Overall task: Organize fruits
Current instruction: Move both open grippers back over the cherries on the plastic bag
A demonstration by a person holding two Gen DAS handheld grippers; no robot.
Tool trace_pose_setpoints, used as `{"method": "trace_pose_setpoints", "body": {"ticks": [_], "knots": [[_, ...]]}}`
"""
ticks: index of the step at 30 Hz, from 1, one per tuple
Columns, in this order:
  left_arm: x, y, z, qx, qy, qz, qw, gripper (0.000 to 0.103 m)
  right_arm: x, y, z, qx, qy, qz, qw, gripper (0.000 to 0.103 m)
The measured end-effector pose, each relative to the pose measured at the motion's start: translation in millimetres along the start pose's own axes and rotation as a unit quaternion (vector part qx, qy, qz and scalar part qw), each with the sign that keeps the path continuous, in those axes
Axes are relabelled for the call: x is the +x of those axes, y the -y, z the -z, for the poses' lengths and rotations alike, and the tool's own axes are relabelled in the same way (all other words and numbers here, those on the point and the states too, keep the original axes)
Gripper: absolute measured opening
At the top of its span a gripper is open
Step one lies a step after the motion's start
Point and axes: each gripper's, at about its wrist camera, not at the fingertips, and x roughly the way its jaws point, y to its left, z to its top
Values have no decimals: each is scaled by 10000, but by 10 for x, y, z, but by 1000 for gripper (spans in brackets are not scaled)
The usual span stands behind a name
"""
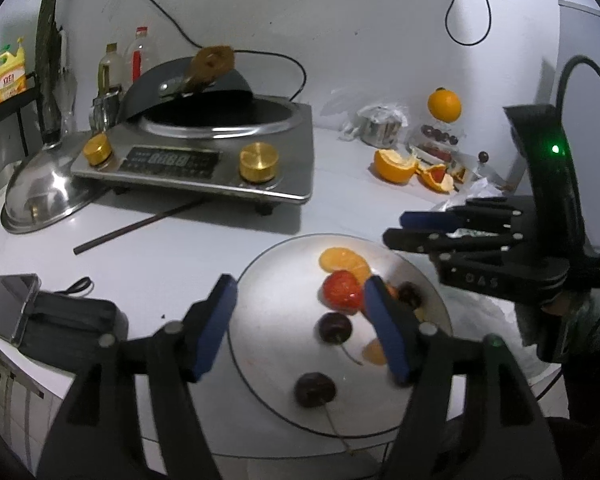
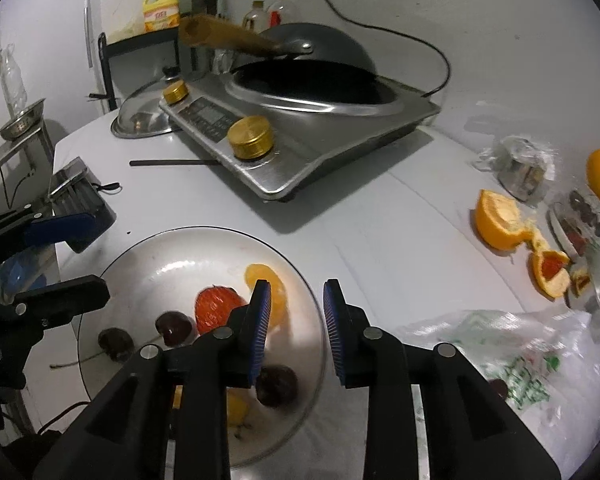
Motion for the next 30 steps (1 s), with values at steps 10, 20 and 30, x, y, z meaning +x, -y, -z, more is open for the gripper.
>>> {"method": "trace_pose_setpoints", "body": {"ticks": [10,20,30], "knots": [[-37,343,-47,227,23,0,9997,68,-393,221,229,230,177,92,9995,29],[26,729,-117,416,-20,-27,9991,70,-699,492,475,513,356,90,9980,32],[147,1146,-155,733,-145,34,9972,70,-817,899,740,870,432,193,9951,32]]}}
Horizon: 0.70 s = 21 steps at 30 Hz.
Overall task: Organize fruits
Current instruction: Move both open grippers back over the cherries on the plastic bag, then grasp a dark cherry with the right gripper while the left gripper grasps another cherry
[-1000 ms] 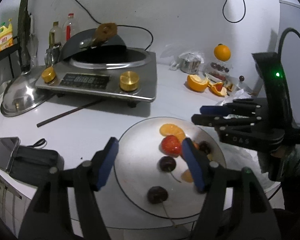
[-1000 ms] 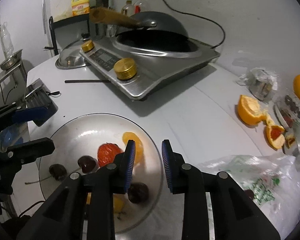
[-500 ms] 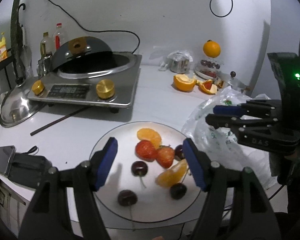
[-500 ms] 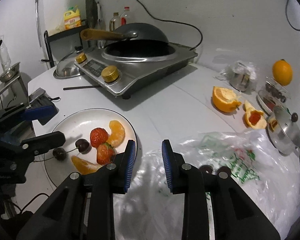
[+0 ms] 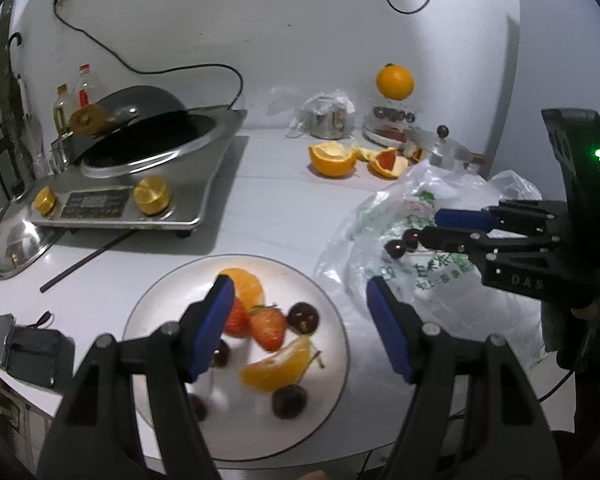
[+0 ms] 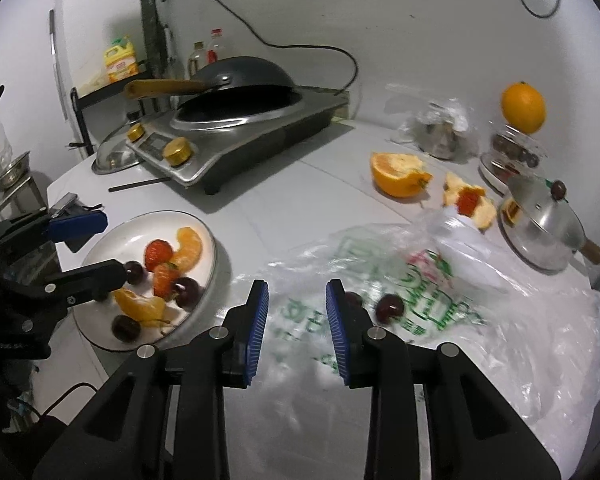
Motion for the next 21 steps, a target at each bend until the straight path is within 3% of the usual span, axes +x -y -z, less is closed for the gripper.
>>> {"method": "trace_pose_setpoints", "body": {"ticks": [21], "knots": [[426,466,-134,302,-345,81,9989,70,195,662,167,350,-108,-17,9993,32]]}}
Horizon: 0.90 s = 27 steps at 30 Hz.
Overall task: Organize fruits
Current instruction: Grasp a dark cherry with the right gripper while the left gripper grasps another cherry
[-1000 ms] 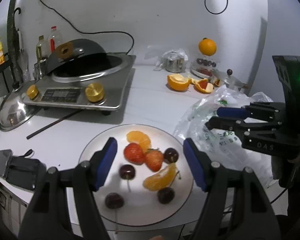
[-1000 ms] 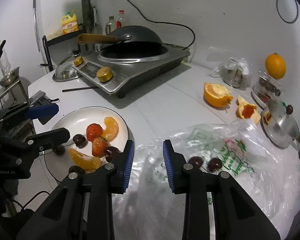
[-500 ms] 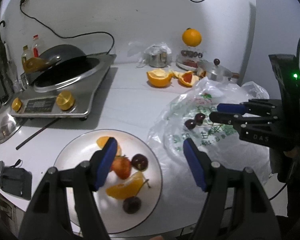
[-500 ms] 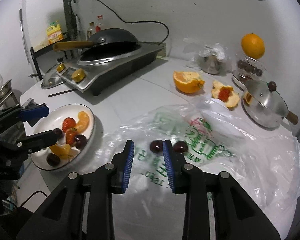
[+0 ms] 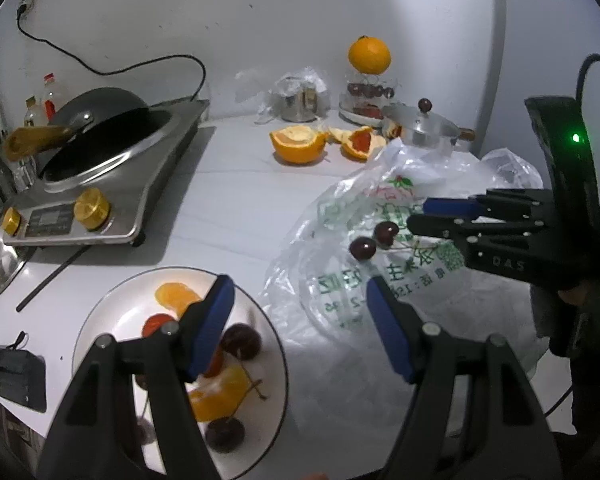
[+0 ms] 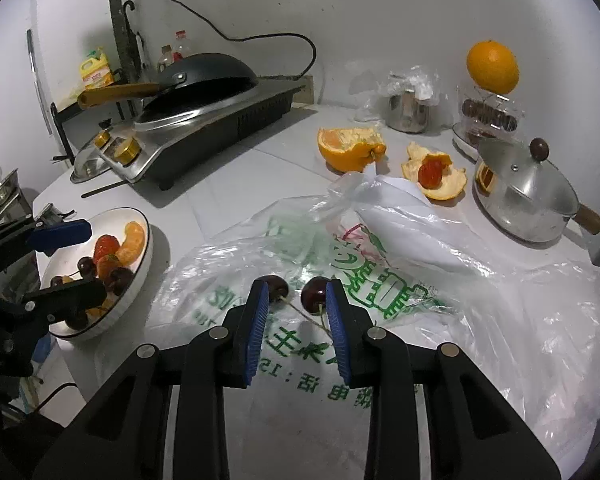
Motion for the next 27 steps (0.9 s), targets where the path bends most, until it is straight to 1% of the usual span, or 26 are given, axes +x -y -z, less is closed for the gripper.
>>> {"method": "trace_pose_setpoints", "body": {"ticks": [9,14,23,25,27], "knots": [[197,81,-65,43,-156,24,9999,70,266,106,-18,41,-217,-131,9997,32],[285,132,-89,11,-249,105,9996,70,428,193,-11,154,-400,-147,9990,32],[417,227,-130,85,-355,92,9993,70,586,249,39,277,-609,-350,9971,32],[446,272,-134,156,-386,89,9991,70,585,263,40,300,-597,-402,9970,28],[462,304,-141,198,-400,90,9990,70,531,274,36,321,-493,-452,9972,28]]}}
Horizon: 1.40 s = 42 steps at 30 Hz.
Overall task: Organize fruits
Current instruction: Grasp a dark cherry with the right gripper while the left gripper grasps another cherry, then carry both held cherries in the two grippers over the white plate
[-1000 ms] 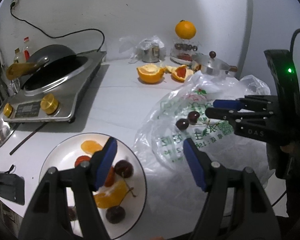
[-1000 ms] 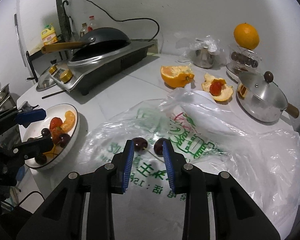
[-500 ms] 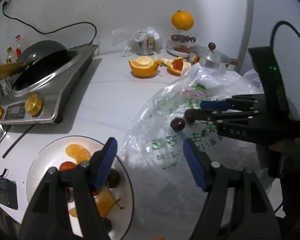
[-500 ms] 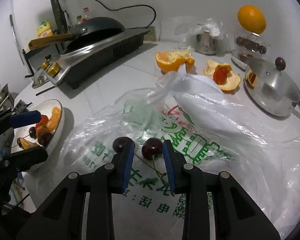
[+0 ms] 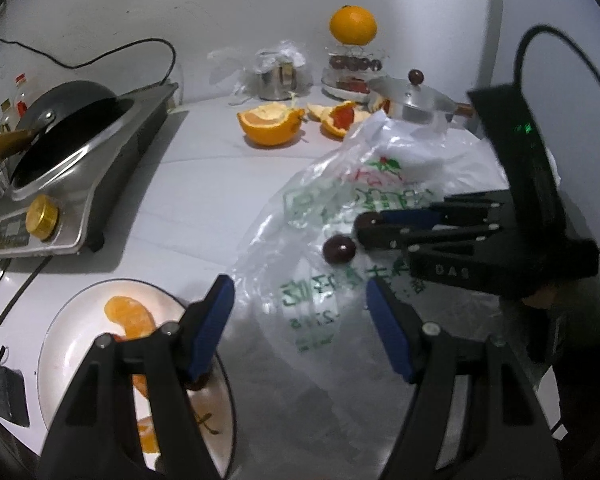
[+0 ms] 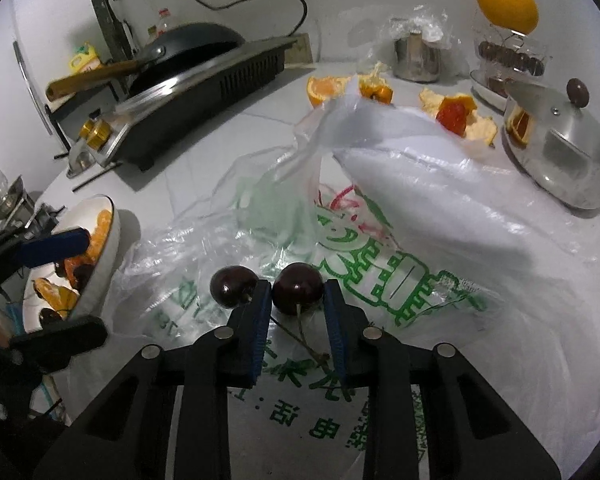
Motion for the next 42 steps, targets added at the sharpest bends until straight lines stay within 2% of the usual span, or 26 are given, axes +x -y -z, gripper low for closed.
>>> {"method": "trace_pose_setpoints", "body": {"ticks": [15,24,26,30,31,38,42], "knots": [[262,363,-136,604,73,53,9981,69,-513,192,53,135,587,9,9982,28],[604,502,-151,1129,-303,-135,9931,53,-536,319,83,289,689,-18,9972,28],[665,542,-150,1357,-370,-310,9896,50,-521,334,81,304,697,-34,9971,28],[743,595,-161,1603,-420,-390,9854,47,-514,355,71,322,727,-45,9968,28],[771,597,-166,1652,-449,-421,9843,43,-513,359,71,328,732,-43,9968,28],[853,554,-191,1632,-518,-367,9845,26,-500,368,69,296,684,-49,9972,28],[830,534,-193,1602,-469,-330,9854,26,-516,344,73,279,696,-28,9972,28]]}}
